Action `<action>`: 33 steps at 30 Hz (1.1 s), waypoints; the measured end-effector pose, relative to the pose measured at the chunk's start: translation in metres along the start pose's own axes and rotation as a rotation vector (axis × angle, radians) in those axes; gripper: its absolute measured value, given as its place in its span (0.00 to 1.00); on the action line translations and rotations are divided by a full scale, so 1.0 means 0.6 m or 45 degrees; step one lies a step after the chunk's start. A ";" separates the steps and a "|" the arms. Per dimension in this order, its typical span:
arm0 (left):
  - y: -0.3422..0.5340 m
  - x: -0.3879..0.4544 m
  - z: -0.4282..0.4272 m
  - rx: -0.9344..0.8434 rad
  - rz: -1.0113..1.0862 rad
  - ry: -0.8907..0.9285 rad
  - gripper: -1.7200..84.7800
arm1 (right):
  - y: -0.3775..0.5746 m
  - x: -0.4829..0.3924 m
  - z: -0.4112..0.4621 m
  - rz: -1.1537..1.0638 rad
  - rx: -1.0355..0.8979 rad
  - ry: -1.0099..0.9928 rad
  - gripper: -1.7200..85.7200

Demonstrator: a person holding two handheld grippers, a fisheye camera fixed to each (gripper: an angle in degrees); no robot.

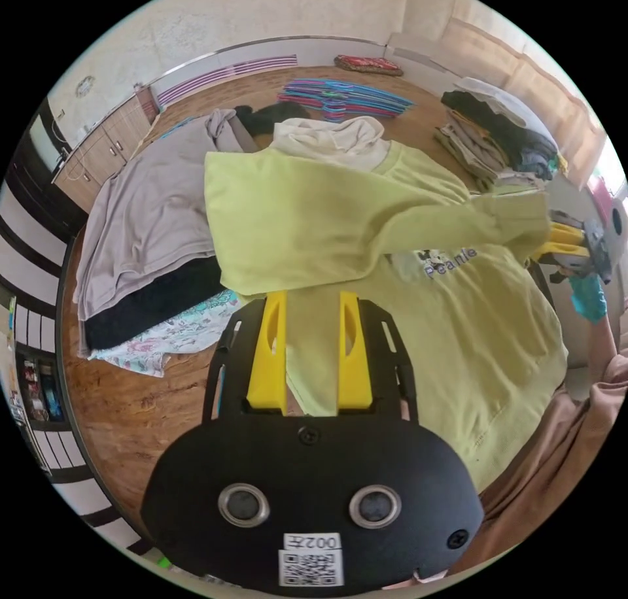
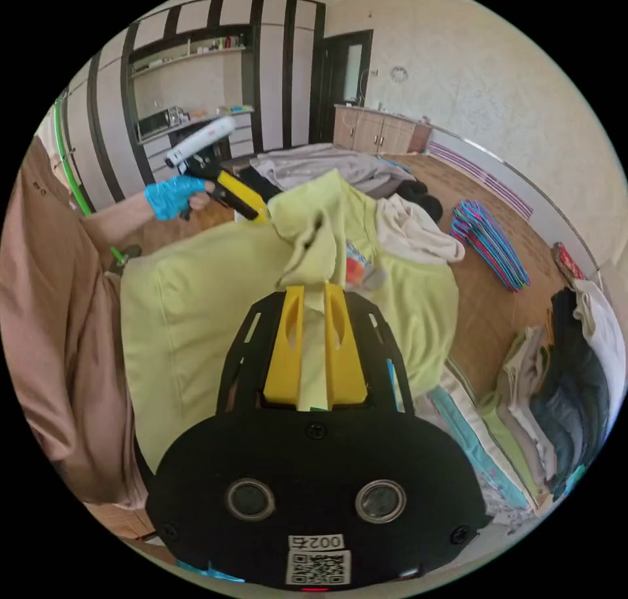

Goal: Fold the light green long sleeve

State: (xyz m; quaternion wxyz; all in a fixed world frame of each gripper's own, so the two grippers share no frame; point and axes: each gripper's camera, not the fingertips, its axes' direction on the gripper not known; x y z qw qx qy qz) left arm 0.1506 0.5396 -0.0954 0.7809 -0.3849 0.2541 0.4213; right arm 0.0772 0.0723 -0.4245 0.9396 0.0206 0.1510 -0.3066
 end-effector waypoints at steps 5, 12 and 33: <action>-0.024 0.055 -0.009 0.065 0.154 0.046 0.13 | 0.042 0.025 -0.033 0.084 -0.051 -0.055 0.12; -0.092 0.133 0.024 0.076 0.393 0.041 0.14 | 0.028 0.036 -0.006 0.230 -0.098 -0.033 0.17; -0.175 0.218 0.056 0.121 0.604 0.188 0.01 | 0.107 0.099 -0.067 0.173 -0.138 0.398 0.06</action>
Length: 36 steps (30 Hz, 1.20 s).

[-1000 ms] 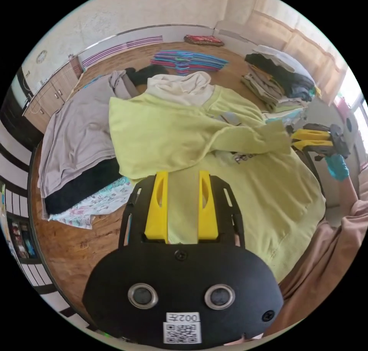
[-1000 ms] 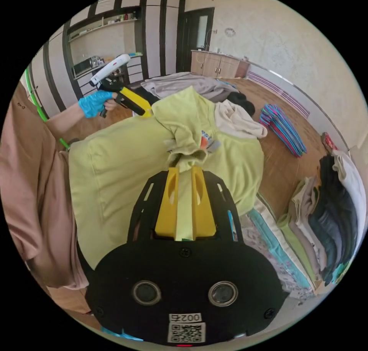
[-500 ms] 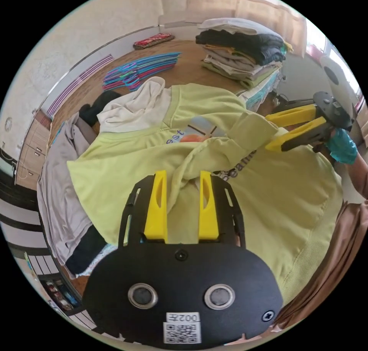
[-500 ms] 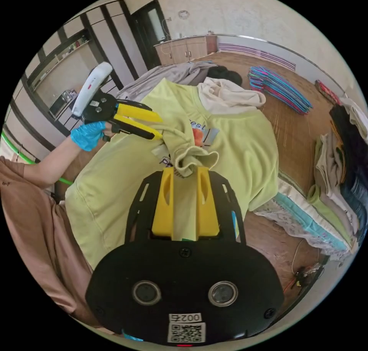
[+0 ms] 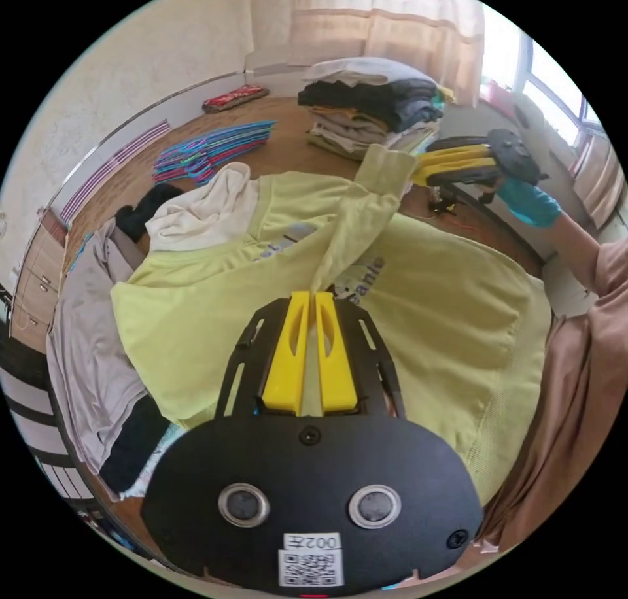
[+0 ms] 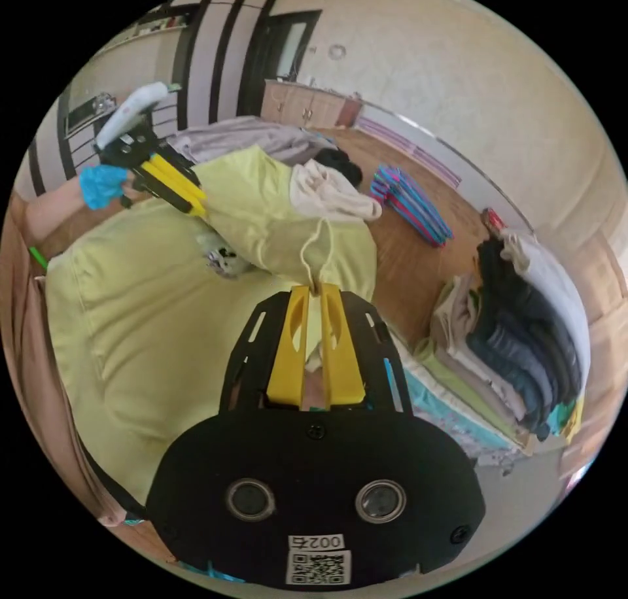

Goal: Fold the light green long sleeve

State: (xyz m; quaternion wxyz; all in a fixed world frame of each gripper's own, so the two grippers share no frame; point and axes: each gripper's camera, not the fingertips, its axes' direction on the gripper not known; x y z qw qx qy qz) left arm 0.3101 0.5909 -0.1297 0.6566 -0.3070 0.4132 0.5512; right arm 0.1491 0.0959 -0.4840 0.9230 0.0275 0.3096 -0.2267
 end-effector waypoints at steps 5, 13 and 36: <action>-0.009 0.011 0.036 -0.124 0.026 0.008 0.03 | 0.039 0.037 -0.005 0.194 0.017 -0.152 0.10; -0.058 0.008 0.037 -0.085 0.026 0.044 0.10 | 0.001 0.082 -0.015 0.272 0.207 -0.338 0.15; -0.189 -0.030 0.079 0.035 -0.073 0.214 0.10 | -0.014 0.131 0.066 0.182 0.112 -0.416 0.02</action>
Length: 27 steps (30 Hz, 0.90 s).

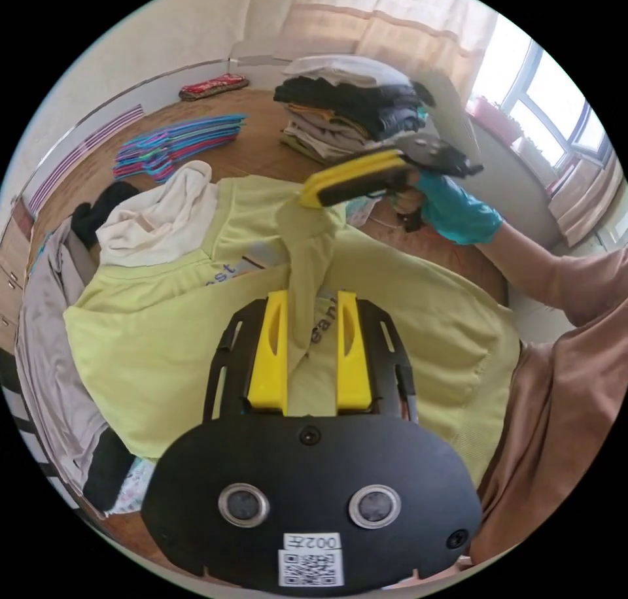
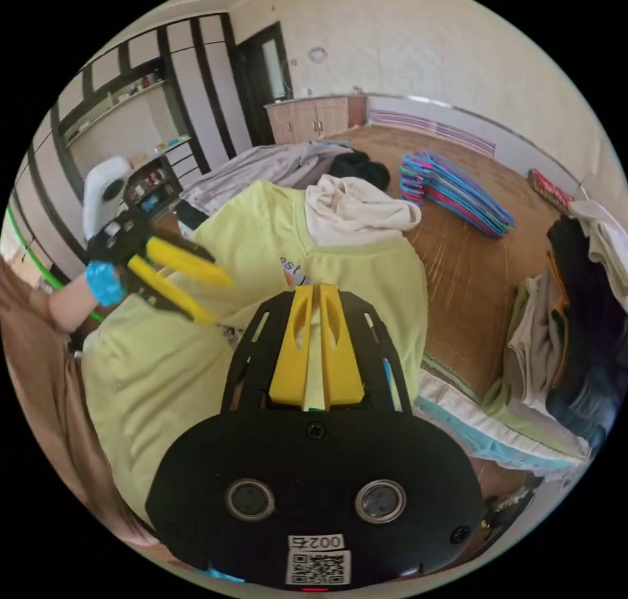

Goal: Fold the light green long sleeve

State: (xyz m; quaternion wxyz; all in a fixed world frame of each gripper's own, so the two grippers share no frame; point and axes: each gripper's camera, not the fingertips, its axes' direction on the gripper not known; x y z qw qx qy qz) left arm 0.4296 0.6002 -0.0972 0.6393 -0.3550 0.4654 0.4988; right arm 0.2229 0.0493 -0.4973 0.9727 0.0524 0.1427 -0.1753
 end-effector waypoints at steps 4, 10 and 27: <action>-0.024 -0.018 0.001 0.027 -0.064 -0.035 0.09 | 0.079 0.008 -0.039 -0.040 0.001 -0.014 0.02; -0.087 -0.028 0.064 -0.043 -0.113 -0.069 0.09 | 0.138 0.016 -0.056 0.046 0.083 -0.088 0.02; -0.148 -0.039 0.100 -0.108 0.148 0.366 0.10 | 0.216 -0.035 -0.076 -0.143 0.044 0.006 0.02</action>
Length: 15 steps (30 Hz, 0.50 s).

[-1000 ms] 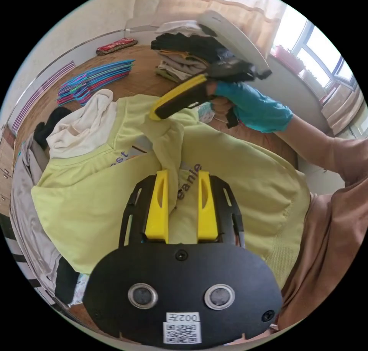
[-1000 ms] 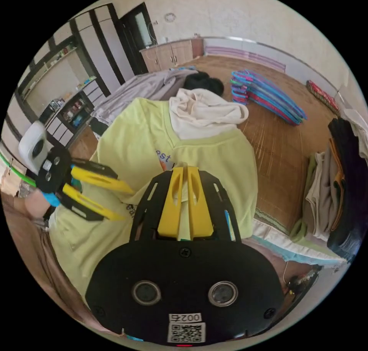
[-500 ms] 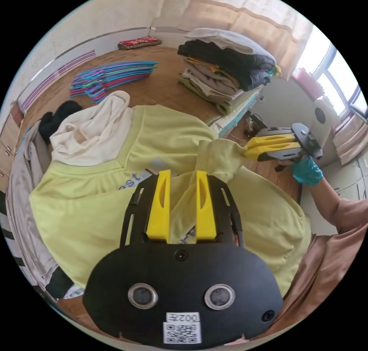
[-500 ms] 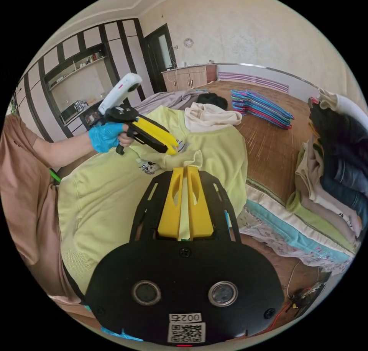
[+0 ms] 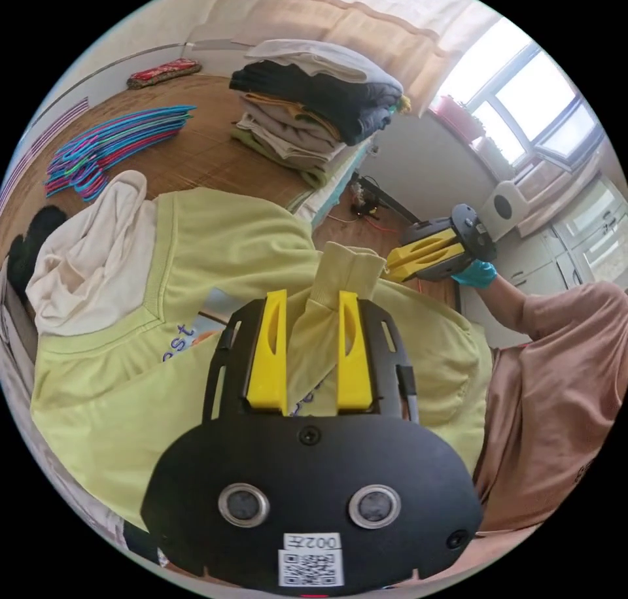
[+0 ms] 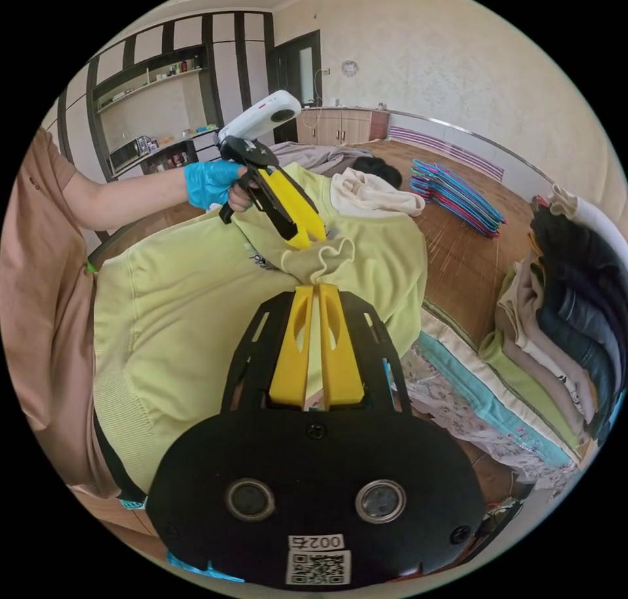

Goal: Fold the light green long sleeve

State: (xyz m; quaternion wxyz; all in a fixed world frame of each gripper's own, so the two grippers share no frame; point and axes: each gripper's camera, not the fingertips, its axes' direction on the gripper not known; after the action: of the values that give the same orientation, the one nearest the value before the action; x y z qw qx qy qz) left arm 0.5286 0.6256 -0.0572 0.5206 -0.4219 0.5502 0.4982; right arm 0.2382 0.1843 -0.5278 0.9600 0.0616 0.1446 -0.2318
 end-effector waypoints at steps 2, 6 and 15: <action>-0.003 0.003 0.003 0.002 0.035 0.031 0.10 | 0.013 -0.004 -0.002 0.004 -0.013 0.011 0.02; -0.006 0.014 0.003 0.010 0.124 0.122 0.09 | 0.031 -0.003 -0.006 0.039 -0.015 0.012 0.02; 0.016 0.074 -0.005 -0.027 0.296 0.172 0.03 | 0.060 0.003 -0.020 0.148 0.060 0.054 0.02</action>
State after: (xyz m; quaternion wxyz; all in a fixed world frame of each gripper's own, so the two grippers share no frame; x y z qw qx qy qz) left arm 0.5141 0.6262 -0.1004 0.4164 -0.3936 0.6239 0.5315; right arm 0.2530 0.2176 -0.5381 0.9668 0.0976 0.1557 -0.1777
